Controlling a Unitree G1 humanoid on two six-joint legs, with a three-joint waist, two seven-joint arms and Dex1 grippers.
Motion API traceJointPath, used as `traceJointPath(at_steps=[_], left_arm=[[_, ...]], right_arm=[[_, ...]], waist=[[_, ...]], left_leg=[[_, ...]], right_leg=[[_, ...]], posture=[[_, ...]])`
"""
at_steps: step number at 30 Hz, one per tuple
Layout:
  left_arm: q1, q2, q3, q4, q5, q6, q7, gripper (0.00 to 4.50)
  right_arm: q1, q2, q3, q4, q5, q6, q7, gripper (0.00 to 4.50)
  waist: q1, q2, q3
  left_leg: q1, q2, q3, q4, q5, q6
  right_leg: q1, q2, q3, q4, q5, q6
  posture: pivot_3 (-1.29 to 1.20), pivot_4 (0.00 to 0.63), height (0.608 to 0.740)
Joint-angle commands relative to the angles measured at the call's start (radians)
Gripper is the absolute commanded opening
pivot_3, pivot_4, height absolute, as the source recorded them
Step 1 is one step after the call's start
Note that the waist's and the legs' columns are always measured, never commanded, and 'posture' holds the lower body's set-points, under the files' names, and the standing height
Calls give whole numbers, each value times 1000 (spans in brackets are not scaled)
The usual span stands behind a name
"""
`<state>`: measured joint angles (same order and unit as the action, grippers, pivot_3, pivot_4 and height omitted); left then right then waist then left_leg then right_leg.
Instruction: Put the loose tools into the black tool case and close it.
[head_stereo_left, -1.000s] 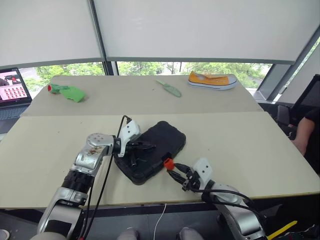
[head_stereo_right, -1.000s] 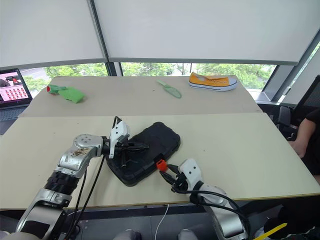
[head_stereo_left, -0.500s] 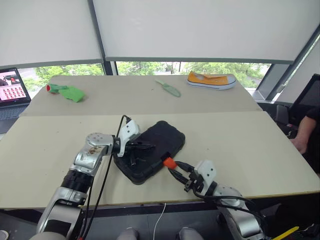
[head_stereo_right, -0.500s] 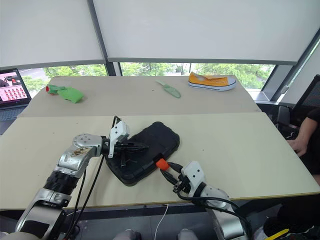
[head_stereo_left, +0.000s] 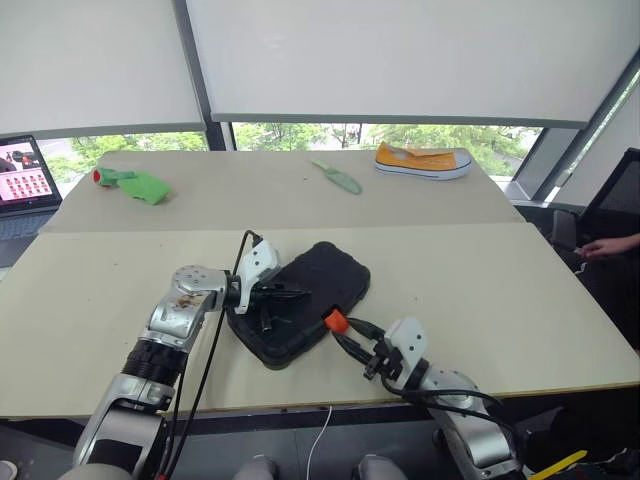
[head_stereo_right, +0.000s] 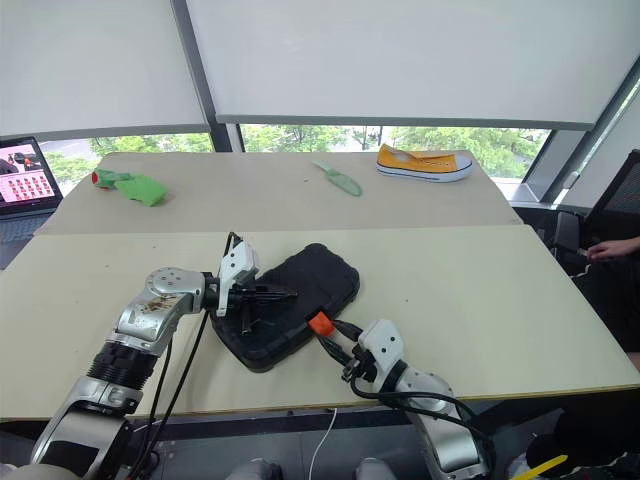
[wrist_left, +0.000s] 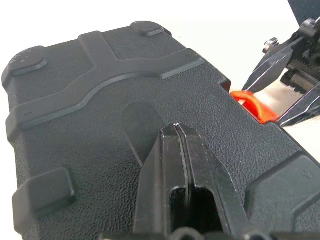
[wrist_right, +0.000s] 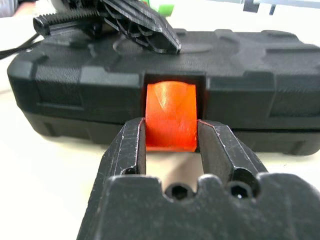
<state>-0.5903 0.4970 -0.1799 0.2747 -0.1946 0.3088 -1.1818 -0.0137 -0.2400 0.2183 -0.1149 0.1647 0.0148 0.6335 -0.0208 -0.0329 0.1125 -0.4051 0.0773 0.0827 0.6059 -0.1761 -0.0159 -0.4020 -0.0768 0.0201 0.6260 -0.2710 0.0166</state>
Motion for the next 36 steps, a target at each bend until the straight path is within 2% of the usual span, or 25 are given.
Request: traceJointPath(at_steps=[1,5,8,11,17,19,36], left_arm=[[77,3,-101,92,67,80,-6,0],[82,5,-99,85,65,82,-5,0],[86,6,-97,82,64,84,-5,0],[85,6,-97,84,64,82,-6,0],[80,0,-99,89,64,80,-5,0],[80,-2,-101,89,64,81,-5,0],[83,-8,-109,73,62,100,-4,0]], right_arm=[[-18,10,19,-24,25,40,14,2277],[2,-25,-6,-47,6,4,11,3527],[29,-68,-45,-72,26,-3,28,3527],[56,-111,-63,-88,59,9,68,2801],[29,-133,-34,-79,40,23,94,677],[1,-120,-20,-63,26,13,89,111],[-147,-51,34,74,-16,-12,108,28]], waist=[[1,0,0],[4,0,0],[5,0,0],[5,0,0],[5,0,0],[4,0,0],[2,0,0]], left_leg=[[0,0,0,0,0,0],[0,0,0,0,0,0],[-1,-1,0,0,0,0],[0,-1,1,0,0,0],[0,-1,0,0,0,0],[0,-1,0,0,0,0],[4,0,0,1,1,2]], right_leg=[[0,0,0,0,0,0],[0,0,0,0,0,0],[0,-1,0,0,0,0],[0,-1,0,0,0,0],[1,0,0,0,0,0],[0,0,0,0,0,0],[6,0,0,0,-1,1]], posture=[[0,150,740],[0,150,740],[0,150,740],[0,150,740],[0,150,740],[0,150,740],[0,150,740]])
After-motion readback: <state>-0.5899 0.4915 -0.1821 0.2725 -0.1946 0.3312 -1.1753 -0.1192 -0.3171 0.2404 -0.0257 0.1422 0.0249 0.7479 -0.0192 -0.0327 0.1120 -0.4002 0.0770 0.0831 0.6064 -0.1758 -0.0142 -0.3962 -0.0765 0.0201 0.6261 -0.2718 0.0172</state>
